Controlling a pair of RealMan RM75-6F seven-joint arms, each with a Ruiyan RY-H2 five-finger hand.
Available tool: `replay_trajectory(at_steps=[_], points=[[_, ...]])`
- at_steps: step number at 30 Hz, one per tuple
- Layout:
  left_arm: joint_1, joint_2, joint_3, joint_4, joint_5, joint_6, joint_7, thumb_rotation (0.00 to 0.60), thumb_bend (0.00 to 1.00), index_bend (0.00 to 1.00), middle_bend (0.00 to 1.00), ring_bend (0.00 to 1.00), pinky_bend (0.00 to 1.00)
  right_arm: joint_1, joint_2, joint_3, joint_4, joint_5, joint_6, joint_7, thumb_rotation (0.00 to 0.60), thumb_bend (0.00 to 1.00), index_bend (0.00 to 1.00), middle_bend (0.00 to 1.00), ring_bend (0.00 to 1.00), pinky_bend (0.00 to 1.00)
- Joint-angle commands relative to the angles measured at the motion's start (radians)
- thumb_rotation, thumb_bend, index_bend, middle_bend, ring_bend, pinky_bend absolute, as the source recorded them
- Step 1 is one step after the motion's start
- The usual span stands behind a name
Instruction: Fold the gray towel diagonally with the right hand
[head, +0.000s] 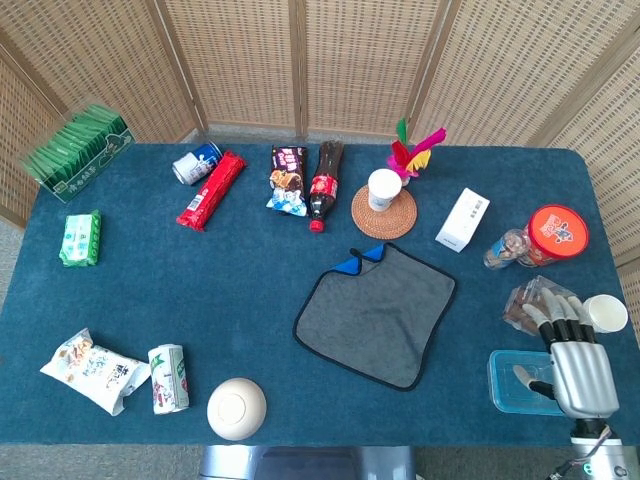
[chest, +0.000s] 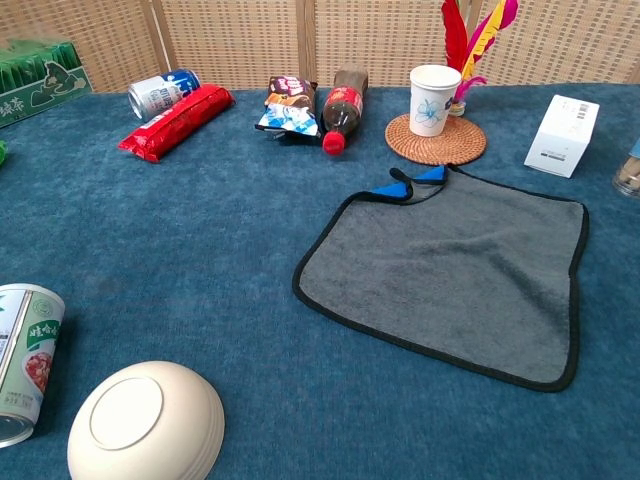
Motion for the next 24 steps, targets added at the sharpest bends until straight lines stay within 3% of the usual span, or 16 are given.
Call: replay_trajectory(at_steps=[1, 8, 13, 24], points=[[-0.001, -0.001, -0.001, 0.0, -0.001, -0.001, 0.001, 0.6, 0.24, 0.17, 0.0, 0.0, 0.0, 0.02, -0.014, 0.006, -0.004, 0.011, -0.028, -0.017, 0.6, 0.1, 0.19, 0.0, 0.0, 0.0], [-0.012, -0.005, -0.005, 0.001, -0.015, -0.022, 0.005, 0.6, 0.24, 0.17, 0.0, 0.0, 0.0, 0.09, -0.043, 0.058, -0.05, 0.031, -0.084, -0.095, 0.6, 0.1, 0.22, 0.0, 0.0, 0.0], [-0.028, -0.008, -0.012, 0.0, -0.046, -0.059, 0.009, 0.6, 0.24, 0.17, 0.0, 0.0, 0.0, 0.198, -0.105, 0.125, -0.073, 0.1, -0.195, -0.179, 0.6, 0.1, 0.24, 0.0, 0.0, 0.0], [-0.048, -0.015, -0.023, -0.003, -0.088, -0.103, 0.032, 0.6, 0.24, 0.17, 0.0, 0.0, 0.0, 0.364, -0.252, 0.219, 0.06, 0.263, -0.335, -0.225, 0.6, 0.09, 0.26, 0.0, 0.0, 0.0]])
